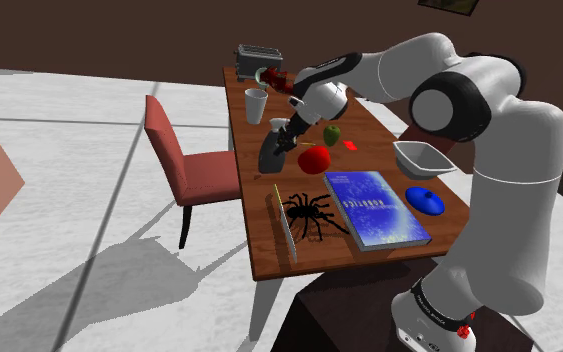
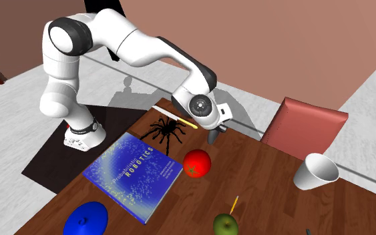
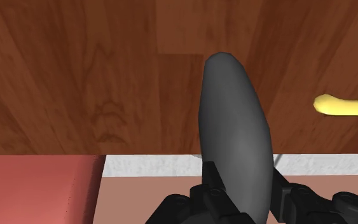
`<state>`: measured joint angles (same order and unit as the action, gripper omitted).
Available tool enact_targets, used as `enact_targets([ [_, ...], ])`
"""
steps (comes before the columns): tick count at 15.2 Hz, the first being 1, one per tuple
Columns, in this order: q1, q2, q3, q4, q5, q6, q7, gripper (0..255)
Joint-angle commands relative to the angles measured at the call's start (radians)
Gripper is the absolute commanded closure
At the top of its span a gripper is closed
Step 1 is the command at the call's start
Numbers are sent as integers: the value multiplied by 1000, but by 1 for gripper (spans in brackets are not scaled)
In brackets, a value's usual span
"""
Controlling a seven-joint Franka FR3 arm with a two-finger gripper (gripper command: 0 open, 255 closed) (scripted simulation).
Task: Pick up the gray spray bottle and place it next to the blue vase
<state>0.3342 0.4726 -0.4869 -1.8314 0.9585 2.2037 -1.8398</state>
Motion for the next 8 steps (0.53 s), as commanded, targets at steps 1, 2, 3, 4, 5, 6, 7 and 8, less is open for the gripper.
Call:
enact_targets([
  [1, 5, -16, -6, 0, -14, -9, 15, 255],
  [2, 8, -24, -10, 2, -22, -14, 23, 255],
  [3, 10, -31, -13, 3, -30, -20, 32, 255],
  [4, 12, -39, -17, 5, -38, -26, 40, 255],
  [5, 14, -47, -20, 8, -46, -33, 49, 255],
  [6, 16, -54, -23, 10, -54, -39, 57, 255],
  [7, 18, -61, -26, 13, -62, -45, 66, 255],
  [8, 20, -69, -29, 16, -70, -52, 74, 255],
])
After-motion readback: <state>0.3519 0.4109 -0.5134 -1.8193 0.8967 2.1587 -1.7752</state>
